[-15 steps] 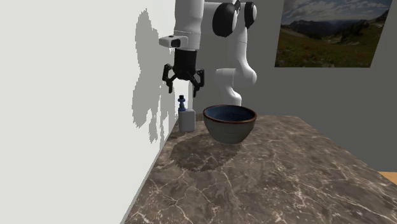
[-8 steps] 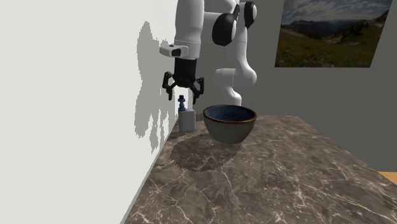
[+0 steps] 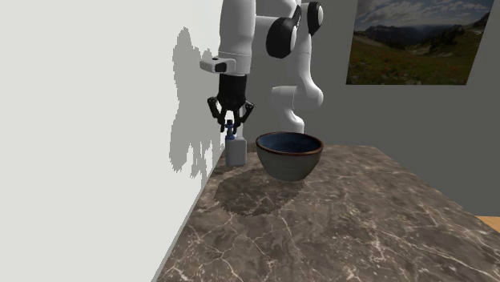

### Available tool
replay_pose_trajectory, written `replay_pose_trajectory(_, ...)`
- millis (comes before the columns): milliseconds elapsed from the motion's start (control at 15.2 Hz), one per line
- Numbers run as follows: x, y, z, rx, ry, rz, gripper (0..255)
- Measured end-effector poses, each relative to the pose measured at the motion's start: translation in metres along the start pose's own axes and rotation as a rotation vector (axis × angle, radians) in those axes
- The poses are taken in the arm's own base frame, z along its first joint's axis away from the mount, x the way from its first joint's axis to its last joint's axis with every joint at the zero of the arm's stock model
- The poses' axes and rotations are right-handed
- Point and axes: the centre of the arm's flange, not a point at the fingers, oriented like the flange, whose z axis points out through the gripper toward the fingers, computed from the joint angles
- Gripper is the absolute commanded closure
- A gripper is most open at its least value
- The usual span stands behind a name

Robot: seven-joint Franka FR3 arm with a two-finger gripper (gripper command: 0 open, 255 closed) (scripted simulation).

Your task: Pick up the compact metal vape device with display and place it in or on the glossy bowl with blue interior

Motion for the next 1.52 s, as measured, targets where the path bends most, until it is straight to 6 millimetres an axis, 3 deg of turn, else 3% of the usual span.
replay_pose_trajectory(660, -0.001, 0.004, -0.002, 0.001, -0.003, 0.003, 255)
replay_pose_trajectory(1518, -0.009, 0.013, -0.068, 0.001, -0.004, 0.003, 255)
